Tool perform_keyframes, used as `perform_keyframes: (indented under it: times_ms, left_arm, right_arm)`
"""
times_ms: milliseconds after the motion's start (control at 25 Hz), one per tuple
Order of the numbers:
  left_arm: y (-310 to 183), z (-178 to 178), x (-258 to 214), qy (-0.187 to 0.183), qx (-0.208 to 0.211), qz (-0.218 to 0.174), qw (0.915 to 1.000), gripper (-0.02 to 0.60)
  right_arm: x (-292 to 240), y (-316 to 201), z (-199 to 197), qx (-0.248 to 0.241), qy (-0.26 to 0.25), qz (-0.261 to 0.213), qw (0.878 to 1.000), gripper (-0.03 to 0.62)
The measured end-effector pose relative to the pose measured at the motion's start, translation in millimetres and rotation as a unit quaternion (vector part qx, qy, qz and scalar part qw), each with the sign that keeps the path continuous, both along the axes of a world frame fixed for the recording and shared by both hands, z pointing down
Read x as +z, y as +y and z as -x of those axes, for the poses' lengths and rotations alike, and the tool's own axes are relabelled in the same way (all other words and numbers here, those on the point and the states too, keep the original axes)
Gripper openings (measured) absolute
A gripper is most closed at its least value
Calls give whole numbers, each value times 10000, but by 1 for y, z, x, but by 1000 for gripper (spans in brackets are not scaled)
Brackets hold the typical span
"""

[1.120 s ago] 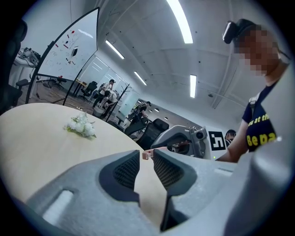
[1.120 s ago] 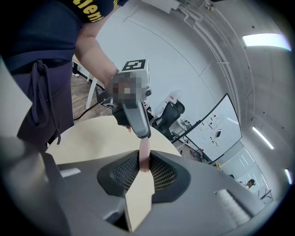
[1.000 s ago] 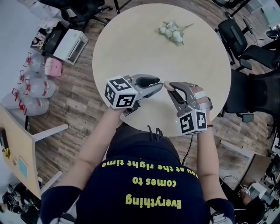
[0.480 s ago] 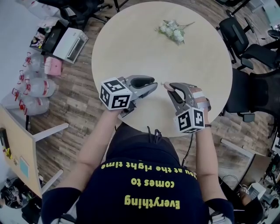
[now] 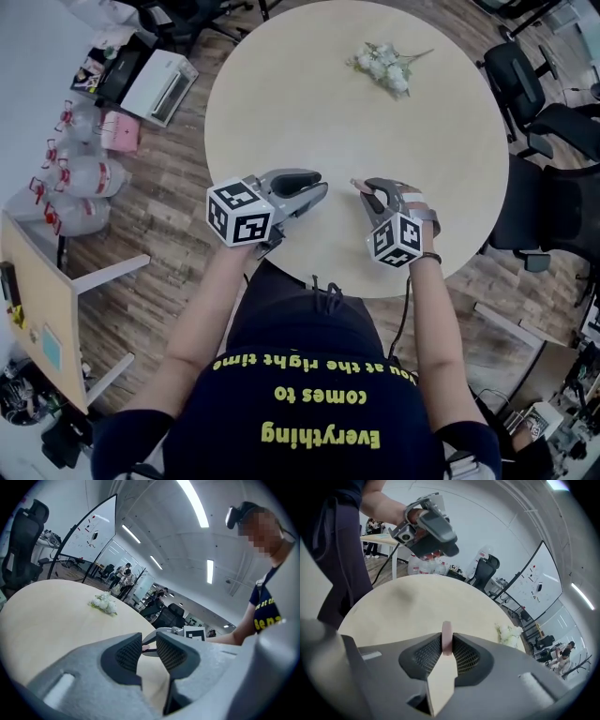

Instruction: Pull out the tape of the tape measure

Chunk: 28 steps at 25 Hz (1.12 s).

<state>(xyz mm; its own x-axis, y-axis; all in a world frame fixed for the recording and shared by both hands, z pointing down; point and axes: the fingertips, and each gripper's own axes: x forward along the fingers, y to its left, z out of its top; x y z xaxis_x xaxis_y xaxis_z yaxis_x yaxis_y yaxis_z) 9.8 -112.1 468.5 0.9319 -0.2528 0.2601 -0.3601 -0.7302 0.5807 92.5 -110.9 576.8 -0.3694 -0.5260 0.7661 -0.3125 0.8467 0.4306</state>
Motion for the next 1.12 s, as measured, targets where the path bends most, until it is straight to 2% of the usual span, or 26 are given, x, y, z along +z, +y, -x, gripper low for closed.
perform_keyframes:
  times_ms: [360,640,840,1120]
  left_arm:
    - [1,23,7,-36,-272,46,9996,95]
    - [3,35,11,-42,-409,87,9991,94]
    - [3,37,11,-22,-409,83,9991,94]
    - [3,35,8,-1,-354,25,9994,94]
  right_arm:
    - [76,-18,-14,311,769,330,9960,86]
    - [86,-22,-14,491,914,261,9943,92]
    - [90,-17,-15,558,919,442,9932,104]
    - [92,-3,-16,676,718,911,9909,179]
